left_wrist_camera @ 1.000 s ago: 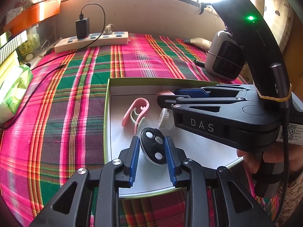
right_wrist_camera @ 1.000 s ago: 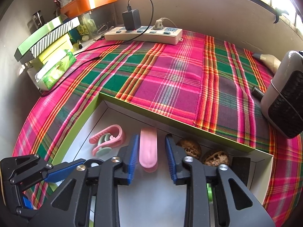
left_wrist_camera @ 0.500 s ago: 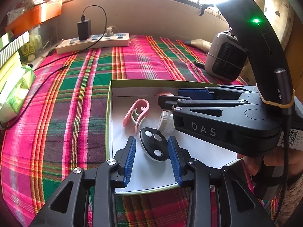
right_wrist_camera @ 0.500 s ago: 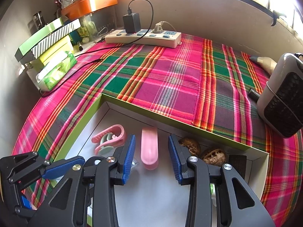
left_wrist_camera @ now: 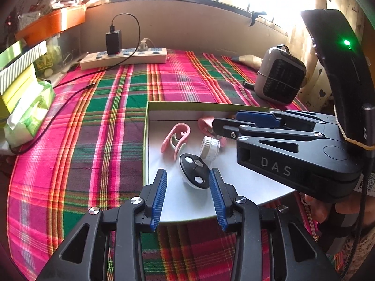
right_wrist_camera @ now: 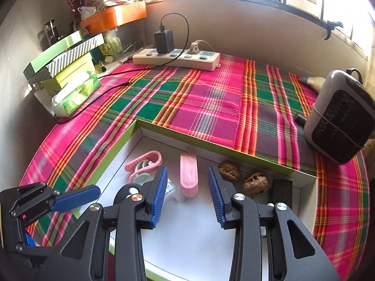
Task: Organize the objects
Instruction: 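Lower the black disc into the tray and open the left gripper, then move the left gripper to the white knob while the right gripper moves to the white cable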
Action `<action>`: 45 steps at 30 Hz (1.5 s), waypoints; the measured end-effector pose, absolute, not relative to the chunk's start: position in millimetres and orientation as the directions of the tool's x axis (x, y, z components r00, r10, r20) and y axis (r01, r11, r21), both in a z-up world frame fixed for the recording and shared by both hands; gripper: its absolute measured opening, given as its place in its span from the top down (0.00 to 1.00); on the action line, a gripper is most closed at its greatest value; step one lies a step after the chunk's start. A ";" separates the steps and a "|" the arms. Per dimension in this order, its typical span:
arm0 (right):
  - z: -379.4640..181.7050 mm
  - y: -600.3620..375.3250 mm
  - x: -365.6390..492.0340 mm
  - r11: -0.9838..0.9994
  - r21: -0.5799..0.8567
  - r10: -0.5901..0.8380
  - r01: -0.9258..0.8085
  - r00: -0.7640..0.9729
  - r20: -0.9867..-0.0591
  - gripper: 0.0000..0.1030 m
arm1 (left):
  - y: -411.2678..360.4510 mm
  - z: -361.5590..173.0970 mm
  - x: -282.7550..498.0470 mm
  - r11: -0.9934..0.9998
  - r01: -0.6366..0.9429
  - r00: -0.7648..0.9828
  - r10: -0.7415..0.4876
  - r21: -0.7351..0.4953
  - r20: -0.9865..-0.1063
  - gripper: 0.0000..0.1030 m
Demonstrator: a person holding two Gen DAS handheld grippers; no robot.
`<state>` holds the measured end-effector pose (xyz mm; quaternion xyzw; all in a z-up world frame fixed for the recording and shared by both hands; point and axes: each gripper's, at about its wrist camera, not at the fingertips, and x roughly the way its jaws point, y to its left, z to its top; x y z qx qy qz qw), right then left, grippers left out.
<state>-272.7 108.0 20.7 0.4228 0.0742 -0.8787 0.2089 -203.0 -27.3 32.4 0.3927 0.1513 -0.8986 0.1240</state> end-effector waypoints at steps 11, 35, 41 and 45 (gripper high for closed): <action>35.0 121.9 -234.3 -0.920 0.054 -0.305 0.387 -0.622 -0.721 0.63 | -19.9 42.7 -179.4 -0.927 0.336 -0.681 -0.116 -0.168 -0.723 0.65; 37.4 159.8 -159.8 -0.954 0.047 -0.255 0.295 -0.723 -0.642 0.57 | -2.2 47.3 -116.2 -0.949 0.256 -0.734 -0.065 -0.186 -0.676 0.65; 27.4 174.3 -148.4 -0.965 0.062 -0.233 0.255 -0.724 -0.650 0.49 | 9.5 38.0 -122.2 -0.953 0.220 -0.728 -0.019 -0.207 -0.685 0.65; 21.0 185.8 -142.5 -0.972 0.072 -0.216 0.226 -0.721 -0.659 0.49 | 7.7 34.2 -115.9 -0.966 0.147 -0.716 0.044 -0.211 -0.697 0.65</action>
